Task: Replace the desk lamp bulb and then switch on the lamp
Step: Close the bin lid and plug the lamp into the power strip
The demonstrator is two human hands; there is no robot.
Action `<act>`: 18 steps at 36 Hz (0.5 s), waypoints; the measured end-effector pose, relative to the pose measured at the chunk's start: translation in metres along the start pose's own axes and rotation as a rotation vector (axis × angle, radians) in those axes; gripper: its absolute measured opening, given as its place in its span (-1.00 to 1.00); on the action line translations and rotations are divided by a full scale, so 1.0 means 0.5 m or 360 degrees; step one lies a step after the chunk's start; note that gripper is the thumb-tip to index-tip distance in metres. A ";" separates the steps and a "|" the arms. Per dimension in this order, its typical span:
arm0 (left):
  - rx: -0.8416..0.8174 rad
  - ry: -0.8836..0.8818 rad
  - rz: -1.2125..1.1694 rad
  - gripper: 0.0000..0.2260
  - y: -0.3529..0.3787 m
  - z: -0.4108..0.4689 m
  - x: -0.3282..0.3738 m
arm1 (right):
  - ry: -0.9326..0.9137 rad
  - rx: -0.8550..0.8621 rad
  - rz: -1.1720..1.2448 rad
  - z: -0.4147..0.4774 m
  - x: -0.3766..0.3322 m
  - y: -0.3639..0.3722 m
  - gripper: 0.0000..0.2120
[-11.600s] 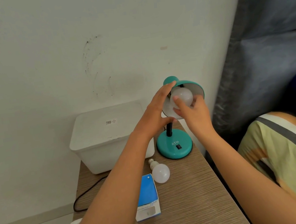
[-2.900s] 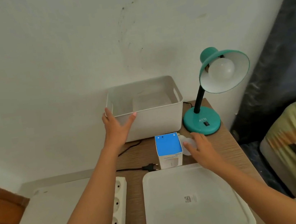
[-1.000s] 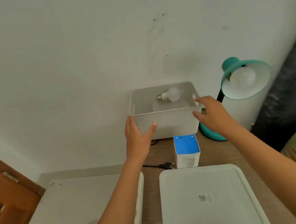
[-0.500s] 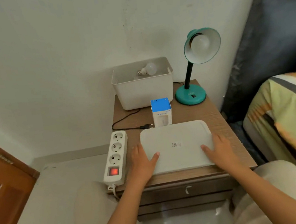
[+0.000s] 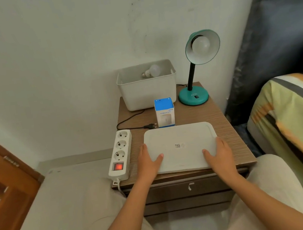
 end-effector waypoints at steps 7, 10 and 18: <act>0.0146 0.0180 -0.0204 -0.36 -0.082 0.001 0.066 | -0.0149 0.0212 0.0199 -0.014 -0.078 -0.068 -0.40; 0.0251 0.0303 -0.0181 -0.39 -0.143 0.025 0.120 | -0.0298 0.0276 0.0274 0.017 -0.150 -0.096 -0.46; 0.0398 0.0278 -0.0237 -0.40 -0.279 0.166 0.217 | -0.0446 0.0126 0.0260 0.205 -0.331 -0.091 -0.68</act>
Point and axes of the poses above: each hand's wrist, its own z-axis towards the middle knuckle, its own y-axis out of the palm, x = y × z, the point moved 8 cm from there along z, towards the middle knuckle
